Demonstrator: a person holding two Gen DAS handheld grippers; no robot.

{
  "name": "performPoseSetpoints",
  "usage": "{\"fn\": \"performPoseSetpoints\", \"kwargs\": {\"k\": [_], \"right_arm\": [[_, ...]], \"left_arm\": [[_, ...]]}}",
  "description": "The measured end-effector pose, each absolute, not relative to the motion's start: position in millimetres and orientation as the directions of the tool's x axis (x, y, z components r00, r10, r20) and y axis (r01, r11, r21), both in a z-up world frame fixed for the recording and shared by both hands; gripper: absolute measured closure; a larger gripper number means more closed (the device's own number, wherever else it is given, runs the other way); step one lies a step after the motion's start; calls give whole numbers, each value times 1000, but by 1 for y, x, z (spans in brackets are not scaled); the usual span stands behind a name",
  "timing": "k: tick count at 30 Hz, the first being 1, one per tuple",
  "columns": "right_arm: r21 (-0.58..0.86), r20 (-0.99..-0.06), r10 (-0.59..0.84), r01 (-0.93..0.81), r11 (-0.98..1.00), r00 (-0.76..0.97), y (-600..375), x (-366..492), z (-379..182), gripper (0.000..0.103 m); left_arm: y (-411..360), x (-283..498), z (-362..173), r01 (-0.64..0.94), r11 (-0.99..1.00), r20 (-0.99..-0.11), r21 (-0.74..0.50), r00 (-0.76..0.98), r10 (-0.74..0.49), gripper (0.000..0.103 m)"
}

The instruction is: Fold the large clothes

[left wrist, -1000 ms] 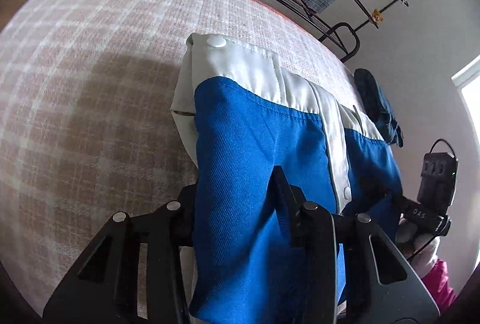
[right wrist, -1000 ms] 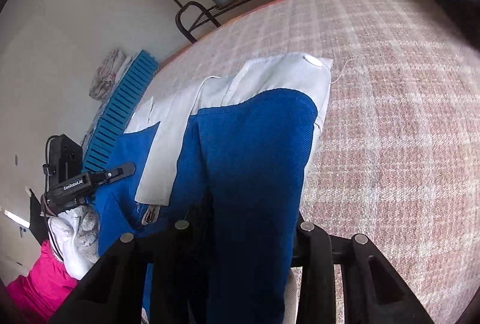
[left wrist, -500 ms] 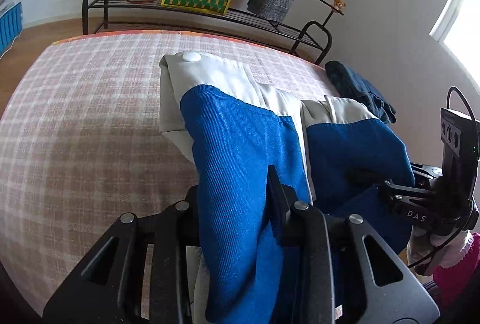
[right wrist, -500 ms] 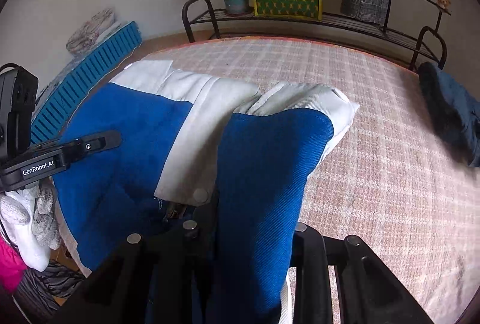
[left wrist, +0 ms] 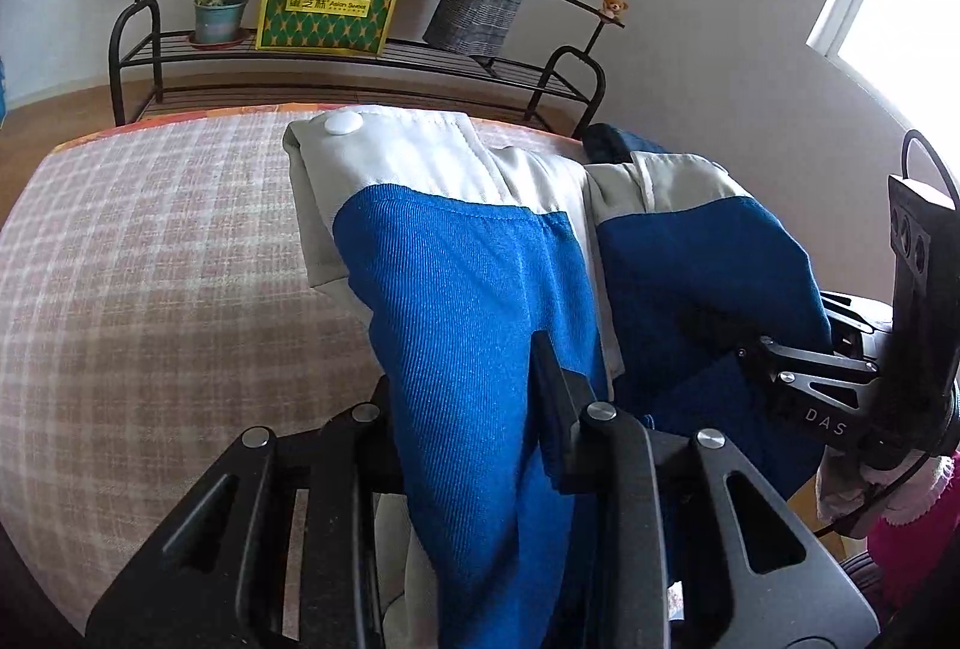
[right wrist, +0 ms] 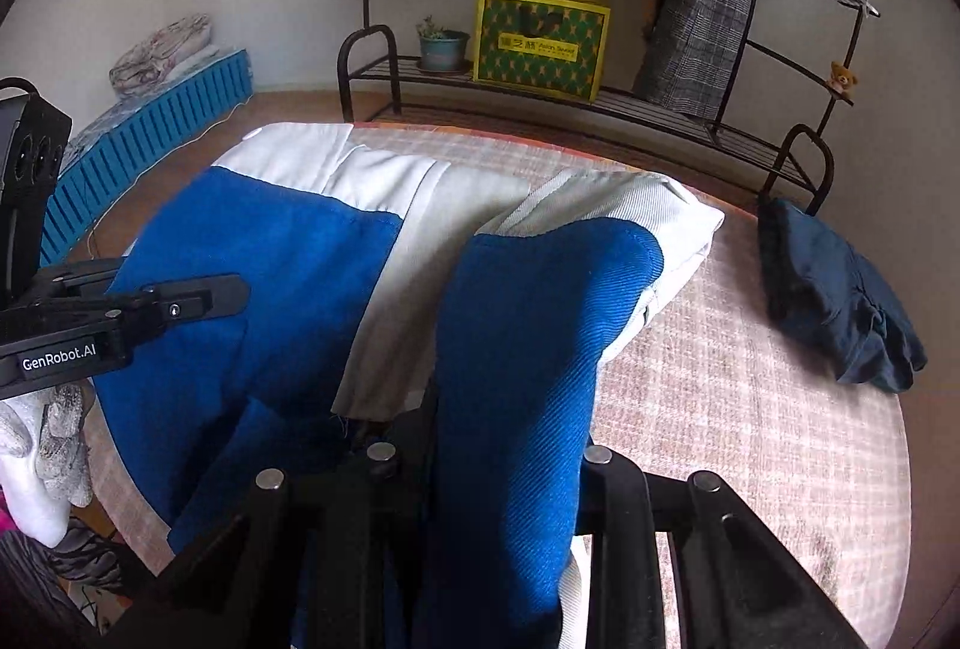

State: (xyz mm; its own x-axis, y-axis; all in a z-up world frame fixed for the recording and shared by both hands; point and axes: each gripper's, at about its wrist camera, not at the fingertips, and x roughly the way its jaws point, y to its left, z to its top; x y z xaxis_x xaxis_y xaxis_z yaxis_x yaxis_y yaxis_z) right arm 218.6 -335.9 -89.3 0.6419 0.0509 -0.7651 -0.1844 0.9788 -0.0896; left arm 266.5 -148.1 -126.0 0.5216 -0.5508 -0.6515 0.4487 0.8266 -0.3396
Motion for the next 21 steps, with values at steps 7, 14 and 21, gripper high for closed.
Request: {"fn": "performPoseSetpoints", "kwargs": {"k": [7,14,21], "right_arm": [[-95,-751,13,-127,987,660,-386,210,-76,78],[-116,-739,-59,-39,993,671,-455,205,-61,78],[-168,-706,-162,59,984,690,-537,217,-26,78]], "left_arm": [[-203,269,-113,515,787,-637,-338,491,-595,74],[-285,286,-95,607,725,-621,-326,441,-648,75],[-385,315,-72,694,643,-558,-325,408,-723,75]]}}
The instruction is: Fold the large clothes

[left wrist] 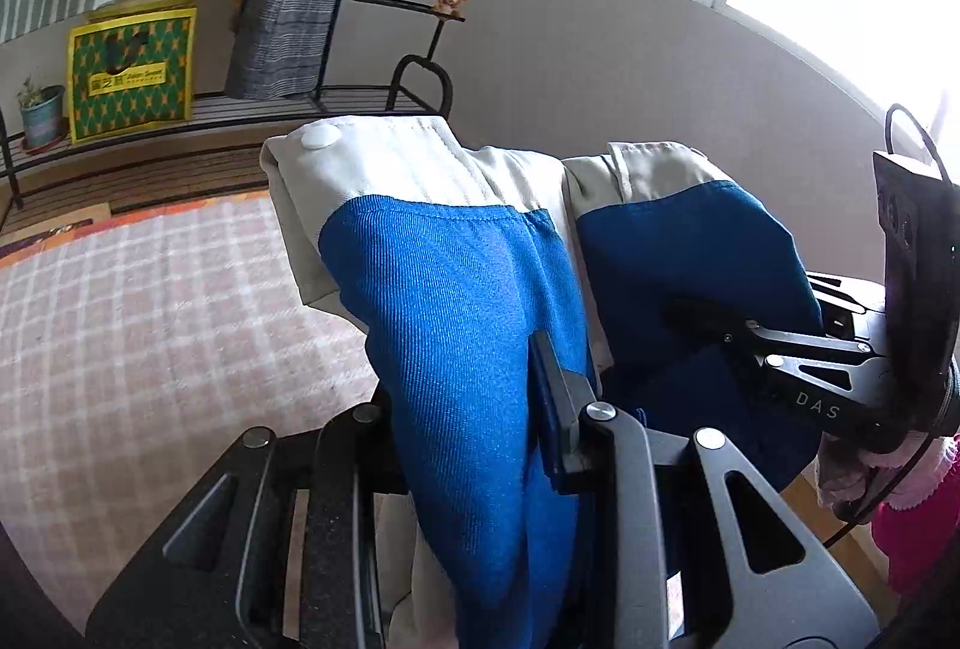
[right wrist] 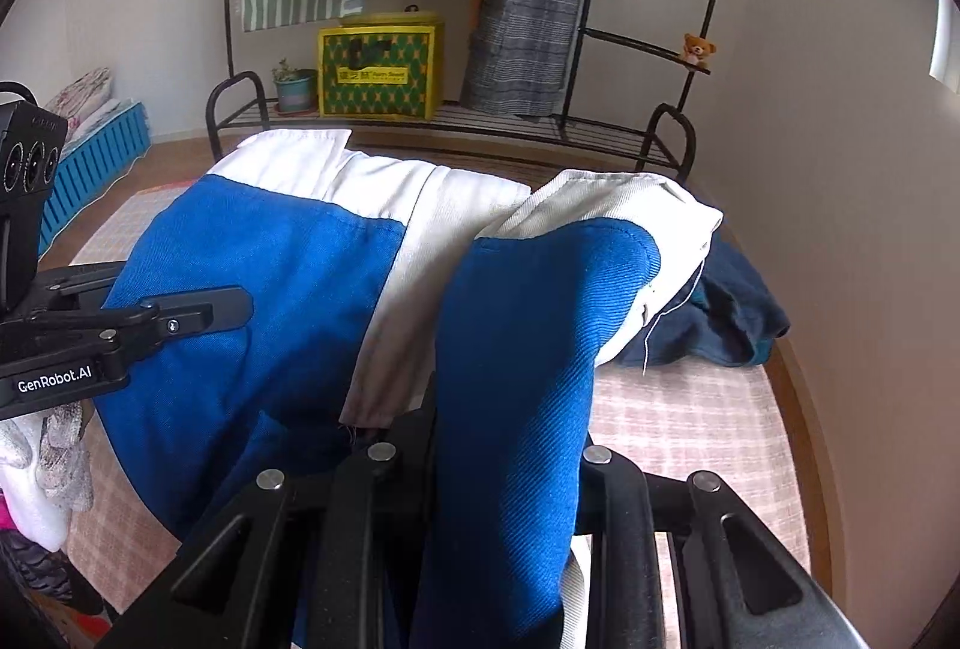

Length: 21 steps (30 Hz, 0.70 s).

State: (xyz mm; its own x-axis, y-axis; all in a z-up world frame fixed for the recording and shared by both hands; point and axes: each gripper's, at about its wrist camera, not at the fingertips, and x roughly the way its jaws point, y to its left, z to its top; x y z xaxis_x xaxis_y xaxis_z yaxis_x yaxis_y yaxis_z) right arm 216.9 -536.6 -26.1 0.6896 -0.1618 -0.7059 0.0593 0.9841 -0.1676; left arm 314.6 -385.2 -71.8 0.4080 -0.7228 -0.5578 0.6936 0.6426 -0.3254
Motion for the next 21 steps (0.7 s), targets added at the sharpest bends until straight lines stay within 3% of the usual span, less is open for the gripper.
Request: {"fn": "performPoseSetpoints", "kwargs": {"k": [12,21], "right_arm": [[-315,-603,-348,186,931,718,-666,309,38,79],[-238,-591,-307,203,950,746,-745,387,11,79]], "left_arm": [[-550,405,-39,763,575,-433,-296,429,-793,75],[-613,483,-72,735,607,-472,-303,438,-765,75]]}}
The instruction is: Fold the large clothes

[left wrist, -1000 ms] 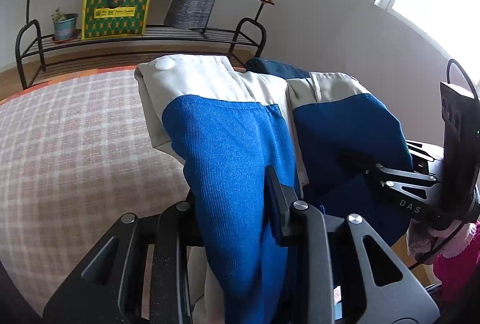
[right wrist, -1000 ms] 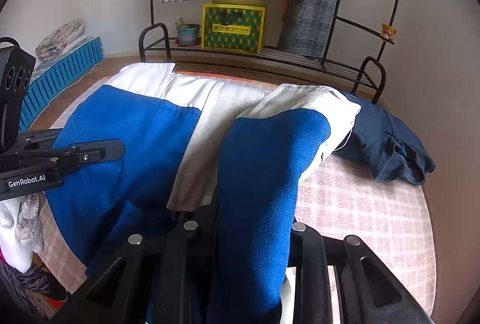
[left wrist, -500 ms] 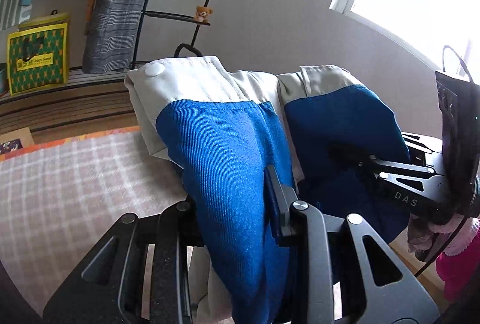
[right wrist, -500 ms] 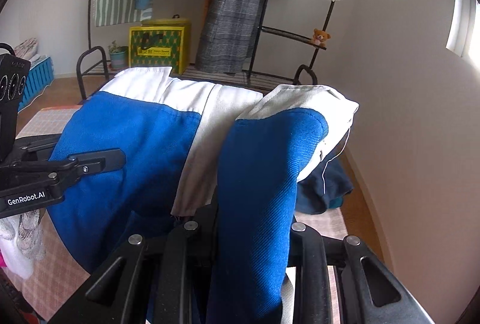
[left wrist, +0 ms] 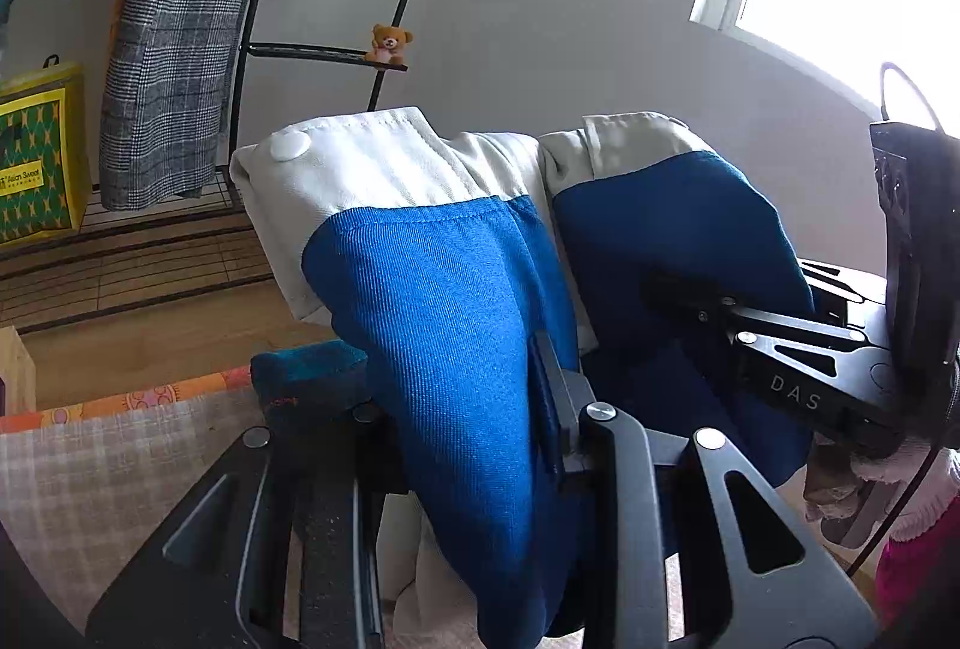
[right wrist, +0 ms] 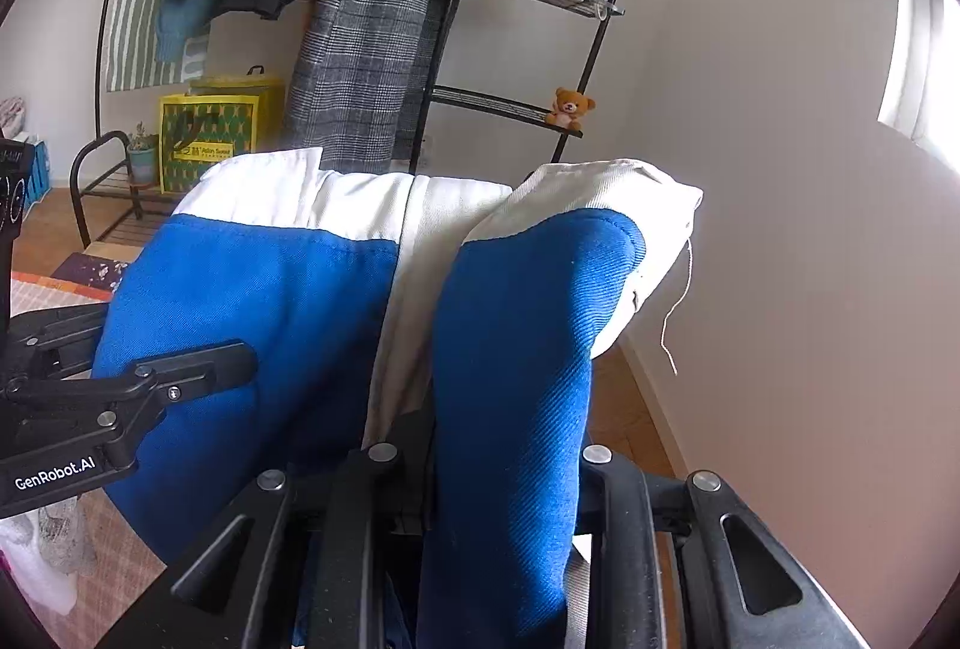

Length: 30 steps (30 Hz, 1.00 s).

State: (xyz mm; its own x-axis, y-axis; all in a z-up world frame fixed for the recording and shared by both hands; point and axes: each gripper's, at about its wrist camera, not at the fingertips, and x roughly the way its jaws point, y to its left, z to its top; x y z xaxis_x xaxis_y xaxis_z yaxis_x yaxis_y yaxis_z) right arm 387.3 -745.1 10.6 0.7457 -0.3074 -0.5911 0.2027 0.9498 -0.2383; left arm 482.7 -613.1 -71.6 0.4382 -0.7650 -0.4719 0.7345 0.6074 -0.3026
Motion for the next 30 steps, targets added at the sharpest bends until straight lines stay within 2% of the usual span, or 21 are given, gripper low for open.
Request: {"fn": "performPoseSetpoints", "kwargs": {"k": [3,4,5,6,7,8,10,13,17,30], "right_arm": [[-178,-625,-276,212,961,730,-769,413,-24,78],[-187,-648,-287,218,958,706,-777,423,-39,75],[-234,-671,-330,233,944,664,-785,433,-55,73],[-308,-684,-402,258,916,609,-791,442,-71,66],[-382,-691,-477,286,879,543,-799,449,-88,53],[-429,-694,-529,309,849,488,-806,454,-100,48],[-404,-699,-532,350,845,477,-819,452,-109,39],[-339,-683,-543,446,828,489,-836,440,-104,32],[-262,-664,-555,538,801,501,-850,417,-87,32],[-225,-591,-541,521,823,599,-785,335,15,31]], "left_arm": [[-624,511,-109,682,668,-544,-297,454,-705,73],[-628,523,-123,653,702,-590,-283,459,-665,69],[-632,533,-137,620,744,-643,-250,468,-606,64],[-633,541,-149,589,773,-681,-237,467,-565,63],[-628,544,-156,569,781,-682,-257,466,-564,59],[-621,545,-158,565,774,-660,-287,469,-587,54],[-615,541,-156,570,783,-638,-248,512,-575,43],[-609,529,-149,589,784,-620,-197,544,-565,42],[-592,510,-130,610,771,-597,-183,555,-580,42],[-505,383,-15,680,727,-476,-93,611,-632,42]]}}
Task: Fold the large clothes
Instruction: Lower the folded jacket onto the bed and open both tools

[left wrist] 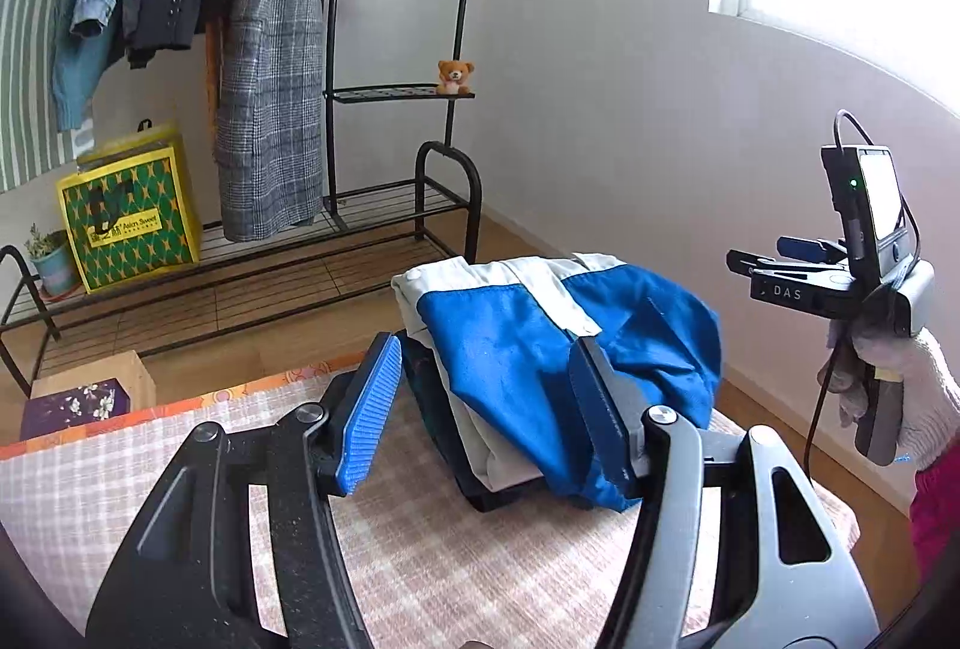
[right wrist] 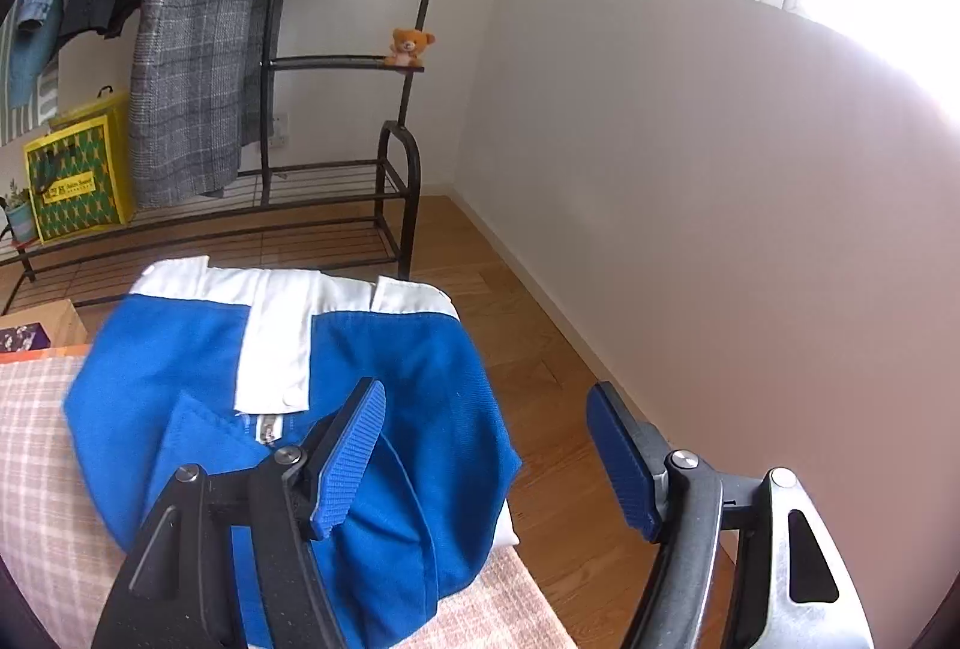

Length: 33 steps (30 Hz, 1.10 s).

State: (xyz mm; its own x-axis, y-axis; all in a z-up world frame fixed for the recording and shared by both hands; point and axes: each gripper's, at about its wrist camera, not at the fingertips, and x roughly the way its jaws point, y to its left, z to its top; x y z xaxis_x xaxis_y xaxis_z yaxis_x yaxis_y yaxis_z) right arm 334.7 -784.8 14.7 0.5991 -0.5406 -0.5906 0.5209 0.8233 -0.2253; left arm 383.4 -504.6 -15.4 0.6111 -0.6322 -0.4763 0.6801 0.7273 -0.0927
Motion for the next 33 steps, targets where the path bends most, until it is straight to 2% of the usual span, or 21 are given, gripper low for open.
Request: {"fn": "performPoseSetpoints", "kwargs": {"k": [10,17,20,24,27,31,33], "right_arm": [[-222,-512,-527,488,844,679,-692,235,107,31],[-187,-471,-491,461,868,733,-621,158,146,28],[-153,-441,-466,448,881,767,-592,127,153,26],[-54,-408,-422,440,896,810,-565,92,149,17],[-54,-390,-436,453,890,811,-545,76,139,17],[-15,-376,-431,460,888,820,-530,60,123,12],[-20,-371,-440,467,884,818,-524,56,113,11]], "left_arm": [[-426,253,59,708,704,-399,-46,633,-663,42],[-374,175,86,723,691,-350,1,648,-677,42],[-352,151,91,719,695,-330,3,656,-678,42],[-328,129,88,711,704,-328,-1,665,-672,41],[-311,113,81,706,709,-319,3,672,-668,34],[-297,96,68,711,703,-321,9,668,-671,32],[-293,91,60,713,702,-327,8,665,-672,27]]}}
